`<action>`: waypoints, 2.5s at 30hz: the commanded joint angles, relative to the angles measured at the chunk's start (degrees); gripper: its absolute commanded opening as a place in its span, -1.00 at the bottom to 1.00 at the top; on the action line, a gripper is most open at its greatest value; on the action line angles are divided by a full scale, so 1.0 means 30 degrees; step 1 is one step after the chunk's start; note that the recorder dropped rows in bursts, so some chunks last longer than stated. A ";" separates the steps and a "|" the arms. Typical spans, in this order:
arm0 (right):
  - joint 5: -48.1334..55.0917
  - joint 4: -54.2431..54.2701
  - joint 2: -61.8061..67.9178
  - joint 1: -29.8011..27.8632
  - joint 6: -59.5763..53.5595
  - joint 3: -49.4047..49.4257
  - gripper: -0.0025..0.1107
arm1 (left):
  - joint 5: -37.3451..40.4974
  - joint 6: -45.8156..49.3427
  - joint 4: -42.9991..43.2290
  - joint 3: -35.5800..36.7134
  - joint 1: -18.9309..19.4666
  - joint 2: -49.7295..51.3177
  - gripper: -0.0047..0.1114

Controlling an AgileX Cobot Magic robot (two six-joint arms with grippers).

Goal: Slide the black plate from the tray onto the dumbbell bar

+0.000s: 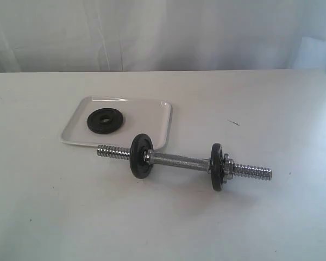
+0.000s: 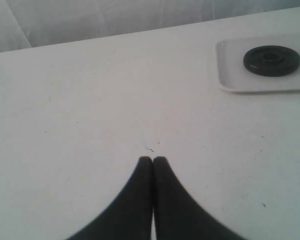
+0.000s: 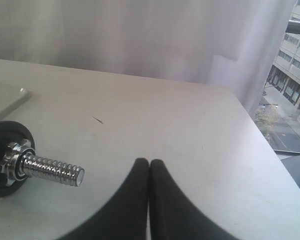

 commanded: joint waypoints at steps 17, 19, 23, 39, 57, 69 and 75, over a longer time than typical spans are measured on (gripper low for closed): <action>-0.1063 0.0038 -0.0092 0.0027 0.0075 0.0100 -0.96 | -0.0066 0.0000 -0.0188 0.0052 -0.0046 -0.0084 -0.92; -0.1063 0.0038 -0.0092 0.0027 0.0075 0.0100 -0.96 | -0.0150 0.0000 -0.0188 0.0052 -0.0046 -0.0084 -0.92; -0.2052 0.0076 -0.0092 0.0027 0.0462 0.0100 -0.96 | -0.0946 -0.0694 -0.0401 0.0052 -0.0046 -0.0084 -0.92; -0.1197 0.0055 -0.0092 0.0027 0.5860 -0.5755 -0.96 | 0.4153 -0.6162 -0.1375 -0.6555 -0.0046 -0.0084 -0.92; 0.9453 0.0724 0.9962 0.0027 0.0491 -1.7095 -0.40 | 1.3558 -0.3355 -0.1375 -1.5990 -0.0046 0.6360 -0.92; 1.4471 1.1878 2.0661 0.0811 -1.0984 -2.2114 0.19 | 1.1324 -0.3355 -0.1375 -1.5990 -0.0046 1.3260 -0.92; 1.5808 1.1376 2.5552 0.2750 -1.2685 -2.4907 0.19 | 1.0117 -0.3355 -0.1375 -1.5990 -0.0046 1.5630 -0.92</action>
